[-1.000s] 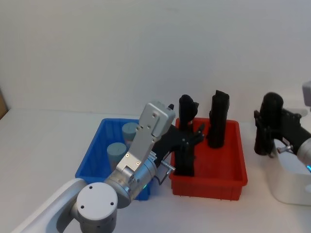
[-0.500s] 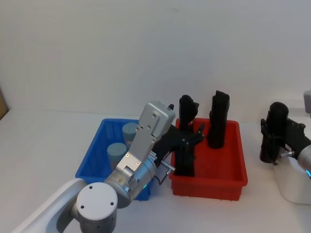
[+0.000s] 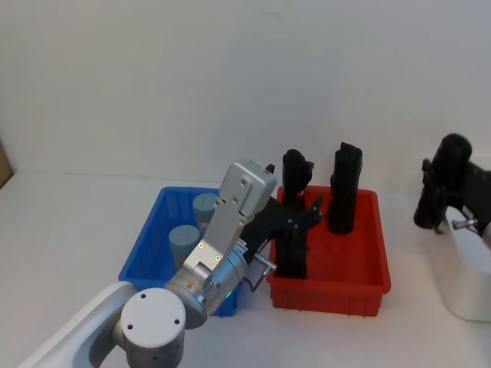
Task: Pick the cotton swabs from the blue box and place them into the white box.
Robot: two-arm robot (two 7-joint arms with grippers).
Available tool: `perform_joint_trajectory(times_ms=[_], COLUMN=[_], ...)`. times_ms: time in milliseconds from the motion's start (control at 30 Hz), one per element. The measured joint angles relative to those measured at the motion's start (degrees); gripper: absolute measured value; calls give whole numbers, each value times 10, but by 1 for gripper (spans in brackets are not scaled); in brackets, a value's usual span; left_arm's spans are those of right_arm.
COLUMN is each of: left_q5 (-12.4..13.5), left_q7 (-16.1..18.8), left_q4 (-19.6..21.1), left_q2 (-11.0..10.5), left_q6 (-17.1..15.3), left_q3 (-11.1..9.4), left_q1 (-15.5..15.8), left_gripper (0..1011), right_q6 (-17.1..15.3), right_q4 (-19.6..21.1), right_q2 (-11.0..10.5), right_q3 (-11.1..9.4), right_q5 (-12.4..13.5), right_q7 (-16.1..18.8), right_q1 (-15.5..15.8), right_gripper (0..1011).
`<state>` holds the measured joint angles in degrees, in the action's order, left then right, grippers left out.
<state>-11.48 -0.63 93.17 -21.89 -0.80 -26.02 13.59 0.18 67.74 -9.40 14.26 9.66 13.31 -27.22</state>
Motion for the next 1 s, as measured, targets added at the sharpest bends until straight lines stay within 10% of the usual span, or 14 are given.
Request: perform_joint_trajectory(times_ms=[500, 1000], left_q5=[0, 0], left_q7=[0, 0], left_q4=[0, 0], left_q2=[0, 0], left_q6=[0, 0], left_q3=[0, 0], left_q1=[0, 0], left_gripper=[1000, 1000], right_q6=[67, 75], right_q4=[82, 124], right_q2=[-22, -41], right_q3=[-27, -45], right_q5=[29, 2], right_q7=[2, -25], right_q1=[15, 20], right_gripper=[363, 363])
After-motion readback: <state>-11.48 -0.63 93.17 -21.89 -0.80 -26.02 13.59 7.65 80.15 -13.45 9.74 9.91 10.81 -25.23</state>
